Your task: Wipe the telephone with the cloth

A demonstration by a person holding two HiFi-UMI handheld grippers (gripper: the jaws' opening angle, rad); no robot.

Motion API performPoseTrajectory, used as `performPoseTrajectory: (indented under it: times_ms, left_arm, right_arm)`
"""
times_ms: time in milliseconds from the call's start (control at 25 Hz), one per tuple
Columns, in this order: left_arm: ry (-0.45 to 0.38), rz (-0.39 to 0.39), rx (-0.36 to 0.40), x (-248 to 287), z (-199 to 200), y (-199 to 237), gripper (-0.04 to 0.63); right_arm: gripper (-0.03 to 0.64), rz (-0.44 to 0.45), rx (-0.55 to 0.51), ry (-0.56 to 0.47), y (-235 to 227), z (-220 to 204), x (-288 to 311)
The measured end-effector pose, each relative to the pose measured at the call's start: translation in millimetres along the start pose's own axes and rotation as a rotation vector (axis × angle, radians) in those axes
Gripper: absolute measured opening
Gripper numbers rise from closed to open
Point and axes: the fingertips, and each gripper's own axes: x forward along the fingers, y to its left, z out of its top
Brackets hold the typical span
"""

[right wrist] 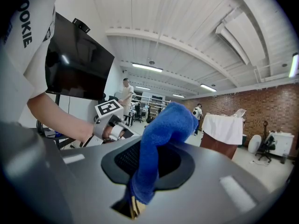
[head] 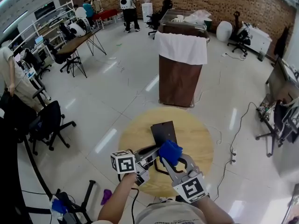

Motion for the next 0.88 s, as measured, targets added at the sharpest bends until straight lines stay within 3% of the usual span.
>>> performPoseTrajectory:
  times_ms: [880]
  left_arm:
    - [0.035,0.018,0.110,-3,-16,-35,0.063]
  right_arm:
    - [0.064,-0.037,-0.094,-0.122,-28,65,10]
